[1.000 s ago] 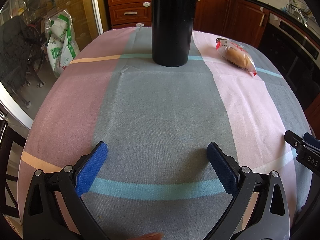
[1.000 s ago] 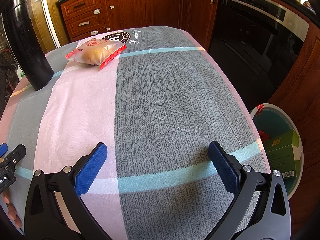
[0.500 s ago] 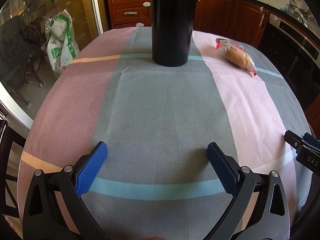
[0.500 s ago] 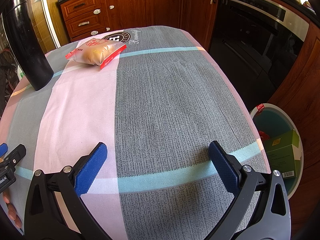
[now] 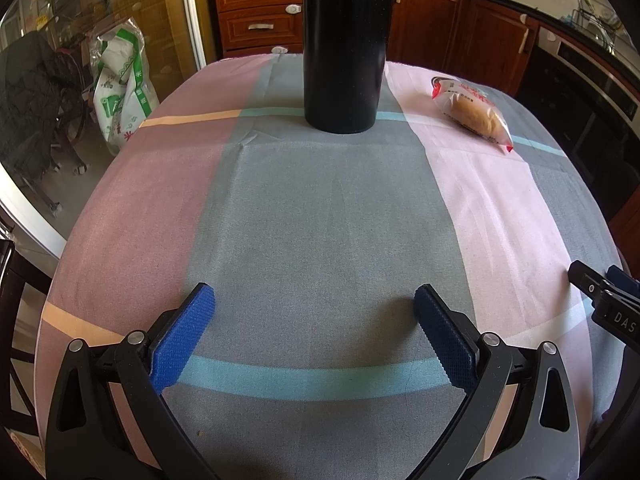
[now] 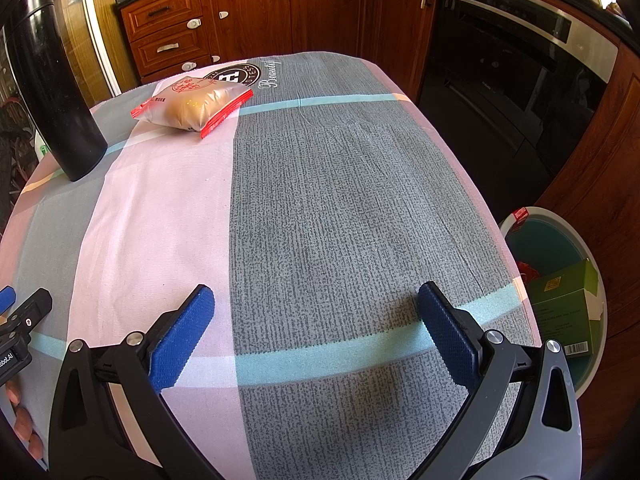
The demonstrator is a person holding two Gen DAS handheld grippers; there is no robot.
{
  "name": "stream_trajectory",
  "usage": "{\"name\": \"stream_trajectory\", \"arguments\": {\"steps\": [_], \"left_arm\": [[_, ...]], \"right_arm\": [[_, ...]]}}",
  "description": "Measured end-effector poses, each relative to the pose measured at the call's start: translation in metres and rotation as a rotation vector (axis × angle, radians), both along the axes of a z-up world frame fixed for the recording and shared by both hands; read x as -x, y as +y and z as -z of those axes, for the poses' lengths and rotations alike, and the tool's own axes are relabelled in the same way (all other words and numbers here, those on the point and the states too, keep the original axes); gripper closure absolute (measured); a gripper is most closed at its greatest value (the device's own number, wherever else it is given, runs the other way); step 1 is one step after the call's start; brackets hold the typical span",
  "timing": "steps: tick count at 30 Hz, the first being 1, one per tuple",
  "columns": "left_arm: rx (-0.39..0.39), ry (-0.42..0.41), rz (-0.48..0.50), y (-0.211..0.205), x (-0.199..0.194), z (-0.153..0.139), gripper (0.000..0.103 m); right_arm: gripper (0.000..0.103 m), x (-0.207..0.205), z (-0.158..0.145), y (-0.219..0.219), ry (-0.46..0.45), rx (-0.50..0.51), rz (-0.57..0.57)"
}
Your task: Collect trash
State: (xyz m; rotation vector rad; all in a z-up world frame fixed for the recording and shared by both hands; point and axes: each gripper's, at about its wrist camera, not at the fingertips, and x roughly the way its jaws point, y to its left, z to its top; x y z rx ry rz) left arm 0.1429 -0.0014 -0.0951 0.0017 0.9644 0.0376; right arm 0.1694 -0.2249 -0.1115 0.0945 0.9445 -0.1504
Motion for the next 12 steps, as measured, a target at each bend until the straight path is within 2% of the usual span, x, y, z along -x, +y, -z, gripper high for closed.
{"name": "stream_trajectory", "arguments": {"steps": [12], "left_arm": [[0.0, 0.0, 0.0, -0.0002, 0.0, 0.0002, 0.004]], "right_arm": [[0.006, 0.0, 0.0001, 0.0, -0.001, 0.0, 0.0]]}}
